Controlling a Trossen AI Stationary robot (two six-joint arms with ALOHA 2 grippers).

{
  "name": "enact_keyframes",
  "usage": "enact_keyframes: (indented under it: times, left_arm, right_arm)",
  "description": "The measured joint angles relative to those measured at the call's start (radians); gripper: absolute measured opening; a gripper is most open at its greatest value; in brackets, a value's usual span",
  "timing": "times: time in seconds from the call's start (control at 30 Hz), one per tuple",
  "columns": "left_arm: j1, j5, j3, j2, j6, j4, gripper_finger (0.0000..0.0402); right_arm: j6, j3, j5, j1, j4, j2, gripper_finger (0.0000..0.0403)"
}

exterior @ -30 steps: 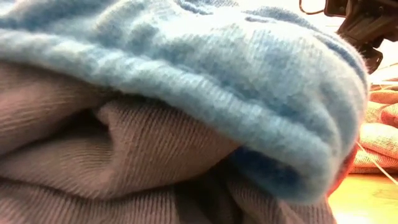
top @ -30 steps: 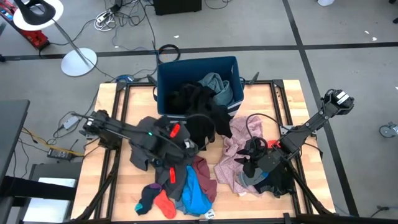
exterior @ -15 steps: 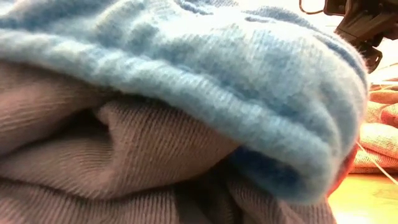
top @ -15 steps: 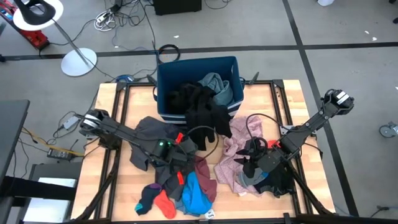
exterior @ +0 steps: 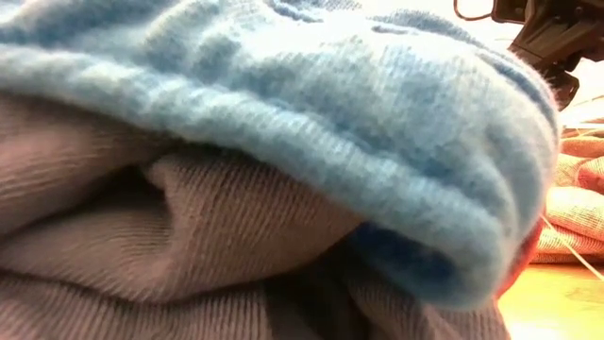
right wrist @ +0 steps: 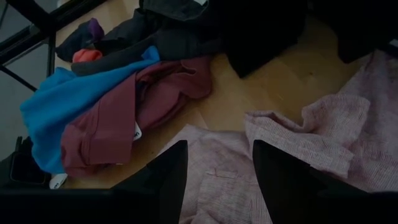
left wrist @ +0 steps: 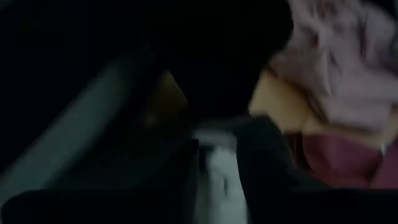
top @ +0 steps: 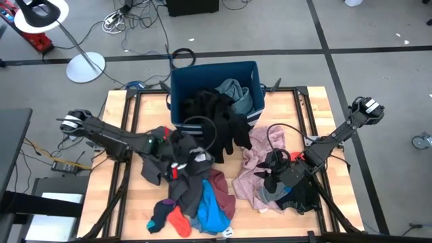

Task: Sort clothes
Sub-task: Put the black jacket into the laundry bin

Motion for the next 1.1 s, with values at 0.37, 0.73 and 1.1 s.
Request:
enact_keyframes:
  times: [0.37, 0.73, 1.1]
  left_arm:
    - [0.145, 0.052, -0.098, 0.017, 0.077, 0.285, 0.0113]
    - [0.163, 0.036, -0.128, 0.146, 0.076, 0.636, 0.0113]
    - [0.165, 0.130, -0.053, 0.377, 0.079, 1.019, 0.0103]
  right_arm:
    - [-0.001, 0.000, 0.000, 0.000, 0.003, 0.000, 0.0183]
    - [-0.001, 0.000, 0.000, -0.003, 0.005, 0.000, 0.0183]
    - [-0.001, 0.000, 0.000, -0.003, 0.007, 0.002, 0.0183]
